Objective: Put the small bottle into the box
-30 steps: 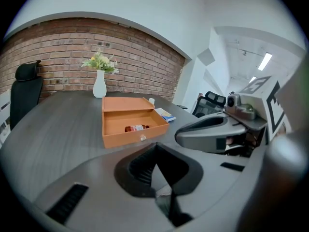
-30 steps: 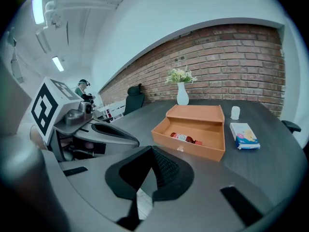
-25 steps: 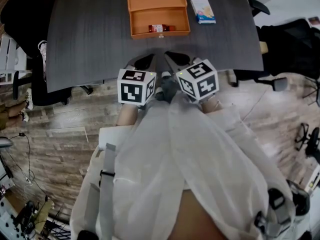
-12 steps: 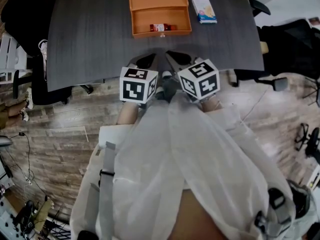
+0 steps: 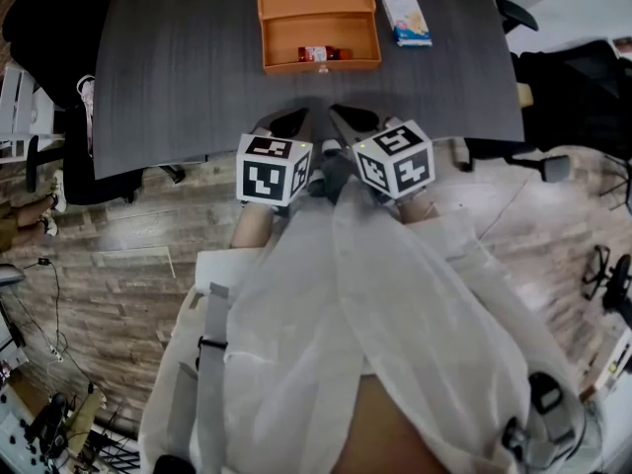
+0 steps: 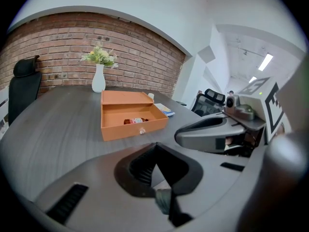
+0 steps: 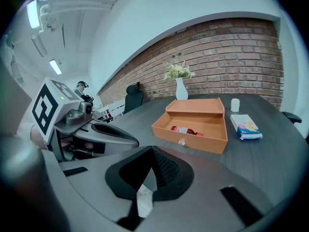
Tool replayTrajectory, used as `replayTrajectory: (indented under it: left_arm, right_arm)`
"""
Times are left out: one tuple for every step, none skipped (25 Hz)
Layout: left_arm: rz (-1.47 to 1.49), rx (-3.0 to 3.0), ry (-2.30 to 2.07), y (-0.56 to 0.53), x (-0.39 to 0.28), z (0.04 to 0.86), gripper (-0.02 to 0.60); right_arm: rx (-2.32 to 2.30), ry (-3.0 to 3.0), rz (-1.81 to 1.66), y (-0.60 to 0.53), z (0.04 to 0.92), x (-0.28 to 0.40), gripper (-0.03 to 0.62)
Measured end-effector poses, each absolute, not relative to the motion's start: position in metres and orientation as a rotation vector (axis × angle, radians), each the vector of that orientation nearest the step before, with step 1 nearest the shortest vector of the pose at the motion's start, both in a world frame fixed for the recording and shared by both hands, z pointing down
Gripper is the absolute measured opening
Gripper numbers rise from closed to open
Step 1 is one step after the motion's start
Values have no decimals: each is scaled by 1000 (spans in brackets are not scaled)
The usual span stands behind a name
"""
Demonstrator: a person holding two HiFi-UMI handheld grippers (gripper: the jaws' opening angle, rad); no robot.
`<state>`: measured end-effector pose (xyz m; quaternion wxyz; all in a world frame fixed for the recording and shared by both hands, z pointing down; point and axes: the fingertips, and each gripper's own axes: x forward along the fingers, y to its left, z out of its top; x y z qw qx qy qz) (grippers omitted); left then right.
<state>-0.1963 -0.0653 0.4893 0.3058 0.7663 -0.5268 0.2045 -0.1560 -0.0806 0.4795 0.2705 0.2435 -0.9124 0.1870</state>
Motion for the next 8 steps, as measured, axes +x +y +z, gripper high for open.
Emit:
replayTrajectory:
  left_arm:
    - [539, 2028, -1392, -66, -196, 489, 4]
    - [538, 2028, -1390, -66, -196, 490, 5]
    - [538, 2028, -1390, -67, -196, 490, 5]
    - [538, 2028, -1391, -67, -196, 490, 5]
    - [539, 2028, -1391, -67, -197, 490, 5]
    - [539, 2028, -1392, -68, -197, 491, 5]
    - [539, 2027, -1392, -68, -197, 491, 5]
    - [539, 2026, -1392, -68, -197, 491, 5]
  right_arm:
    - [653, -2456, 507, -80, 480, -156, 3]
    - [649, -2453, 508, -79, 481, -156, 3]
    - [646, -2451, 509, -79, 482, -156, 3]
    - [643, -2450, 509, -78, 483, -156, 3]
    - [642, -2450, 510, -78, 483, -156, 3]
    - [643, -2450, 511, -78, 483, -156, 3]
    - [643, -2450, 512, -79, 483, -156, 3]
    - [644, -2450, 514, -79, 483, -156, 3]
